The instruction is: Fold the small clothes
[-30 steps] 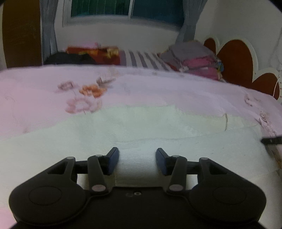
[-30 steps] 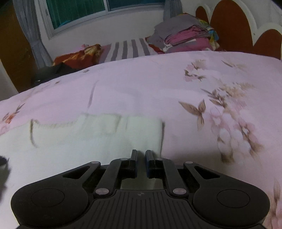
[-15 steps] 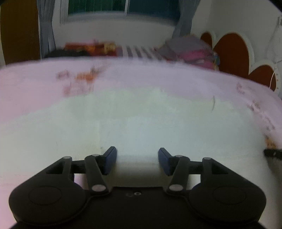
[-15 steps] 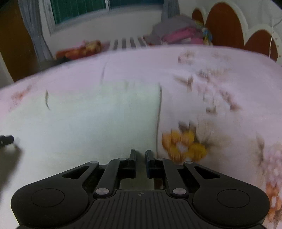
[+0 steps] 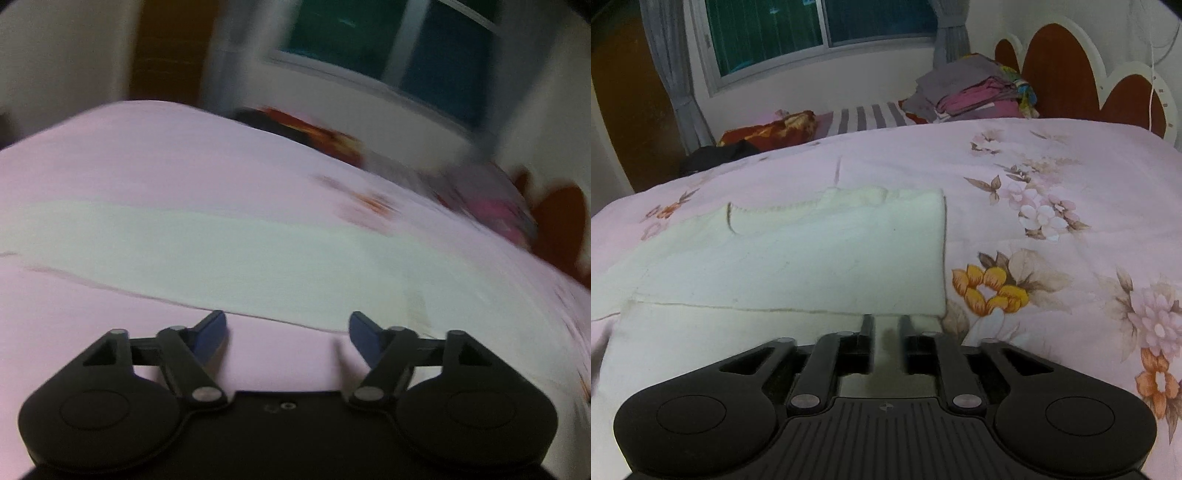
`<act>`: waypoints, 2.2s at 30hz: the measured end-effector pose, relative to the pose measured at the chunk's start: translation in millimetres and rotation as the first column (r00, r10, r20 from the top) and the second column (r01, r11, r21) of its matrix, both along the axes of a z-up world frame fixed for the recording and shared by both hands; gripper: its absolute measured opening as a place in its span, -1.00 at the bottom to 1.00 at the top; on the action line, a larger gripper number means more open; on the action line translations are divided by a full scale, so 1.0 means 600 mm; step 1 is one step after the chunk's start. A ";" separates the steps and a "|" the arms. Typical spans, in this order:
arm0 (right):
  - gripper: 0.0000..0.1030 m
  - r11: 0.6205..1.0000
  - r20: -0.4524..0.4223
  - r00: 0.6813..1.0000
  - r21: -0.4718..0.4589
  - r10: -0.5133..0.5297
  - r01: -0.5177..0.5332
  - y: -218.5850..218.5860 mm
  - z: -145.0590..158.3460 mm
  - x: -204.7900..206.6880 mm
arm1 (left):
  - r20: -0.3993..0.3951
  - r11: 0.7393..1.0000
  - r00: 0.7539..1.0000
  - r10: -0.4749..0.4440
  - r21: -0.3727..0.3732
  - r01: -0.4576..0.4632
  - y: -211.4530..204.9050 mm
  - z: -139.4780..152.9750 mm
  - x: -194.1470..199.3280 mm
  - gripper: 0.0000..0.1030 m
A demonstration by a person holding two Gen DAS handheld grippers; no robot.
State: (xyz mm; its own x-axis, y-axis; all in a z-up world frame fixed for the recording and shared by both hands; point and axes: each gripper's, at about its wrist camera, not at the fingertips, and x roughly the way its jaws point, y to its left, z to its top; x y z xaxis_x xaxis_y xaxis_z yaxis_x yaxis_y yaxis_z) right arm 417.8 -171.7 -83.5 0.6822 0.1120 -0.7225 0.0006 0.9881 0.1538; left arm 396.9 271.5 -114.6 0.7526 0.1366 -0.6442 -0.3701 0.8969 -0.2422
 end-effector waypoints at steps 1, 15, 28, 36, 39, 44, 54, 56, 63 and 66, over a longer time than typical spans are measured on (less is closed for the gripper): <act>0.28 1.000 0.012 1.000 0.006 -0.008 0.008 0.001 0.000 -0.004 | 0.012 0.997 0.997 0.070 -0.021 -0.070 0.035 0.001 -0.017 0.18; 0.22 1.000 0.033 0.999 0.011 -0.003 0.002 0.062 0.023 -0.007 | 0.073 0.742 0.859 0.507 -0.545 -0.391 0.317 -0.064 -0.091 -0.19; 0.22 0.997 -0.006 0.997 0.018 -0.075 0.075 0.025 0.018 0.013 | 0.058 0.786 0.865 0.499 -0.450 -0.424 0.337 -0.070 -0.057 -0.95; 0.22 0.993 -0.010 0.994 0.053 -0.109 0.109 -0.020 0.008 0.006 | 0.145 0.884 0.914 0.378 -0.351 -0.310 0.247 0.008 -0.001 -0.95; 0.22 0.990 0.001 0.993 0.069 -0.122 0.122 -0.034 0.010 0.002 | 0.177 0.922 0.945 0.275 -0.328 -0.207 0.194 0.037 0.032 -0.95; 0.22 0.985 0.011 0.989 0.094 -0.148 0.146 -0.059 0.014 -0.004 | 0.198 0.962 0.977 0.076 -0.272 -0.020 0.053 0.063 0.108 -0.95; 0.22 0.969 0.025 0.978 0.142 -0.207 0.202 -0.139 0.024 -0.025 | 0.166 0.904 0.937 -0.308 -0.256 0.342 -0.255 0.052 0.247 -0.96; 0.22 0.964 0.016 0.974 0.149 -0.226 0.221 -0.157 0.020 -0.033 | 0.158 0.889 0.917 -0.365 -0.232 0.394 -0.284 0.039 0.232 -0.96; 0.22 0.948 -0.003 0.960 0.162 -0.279 0.276 -0.222 0.015 -0.068 | 0.051 0.823 0.841 -0.539 -0.178 0.539 -0.430 -0.002 0.255 -0.95; 0.22 0.942 -0.011 0.956 0.164 -0.295 0.292 -0.241 0.017 -0.077 | 0.000 0.793 0.814 -0.581 -0.226 0.566 -0.459 -0.038 0.262 -0.63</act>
